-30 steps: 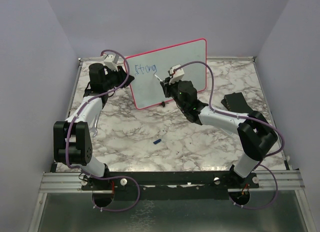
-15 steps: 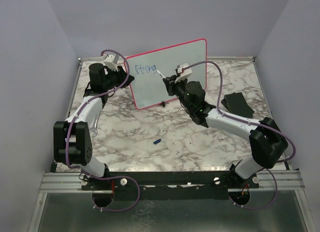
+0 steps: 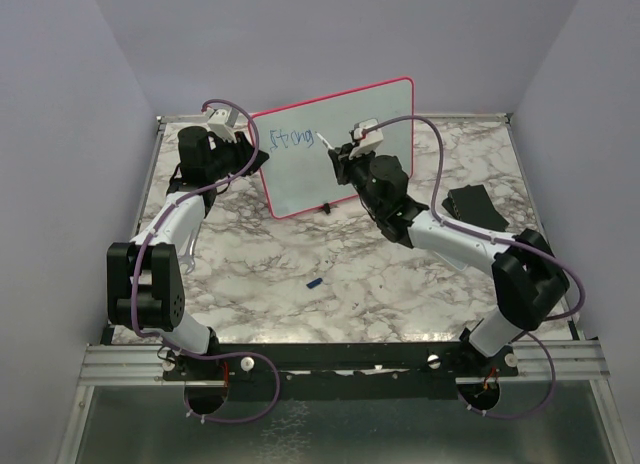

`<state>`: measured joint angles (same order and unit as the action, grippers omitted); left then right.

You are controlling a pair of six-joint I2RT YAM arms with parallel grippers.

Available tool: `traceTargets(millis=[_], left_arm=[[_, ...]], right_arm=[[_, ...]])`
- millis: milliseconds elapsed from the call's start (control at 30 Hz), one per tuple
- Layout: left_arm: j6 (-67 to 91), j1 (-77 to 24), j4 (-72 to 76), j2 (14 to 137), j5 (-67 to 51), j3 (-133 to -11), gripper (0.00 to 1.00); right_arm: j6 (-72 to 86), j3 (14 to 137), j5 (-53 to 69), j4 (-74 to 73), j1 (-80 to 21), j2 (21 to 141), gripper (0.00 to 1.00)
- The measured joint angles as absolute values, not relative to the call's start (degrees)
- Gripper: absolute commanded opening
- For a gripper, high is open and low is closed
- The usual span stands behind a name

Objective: Write a sentence on the whiteboard

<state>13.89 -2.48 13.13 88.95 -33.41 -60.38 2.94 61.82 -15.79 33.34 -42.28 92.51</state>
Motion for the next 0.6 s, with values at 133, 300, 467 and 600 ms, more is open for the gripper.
traceTargets(millis=[133,300,467,600], left_arm=[[13.87,-2.48,13.13,88.95,-33.41,-60.38,0.12],[13.87,-2.48,13.13,88.92,-33.41,-60.38,0.12],[13.87,-2.48,13.13,88.95,-33.41,-60.38,0.12],[13.85,-2.48,13.13,88.95,-33.41,-60.38,0.12]], right_arm=[[2.94,61.87,-15.79,33.32,-41.95,93.47,0.0],[2.94,61.89,-15.79,33.3,-41.76,94.19,0.01],[2.94,62.89,-15.79,33.28,-41.6,94.98,0.01],[2.94,63.55,-15.79,33.23,-41.54,95.44,0.01]])
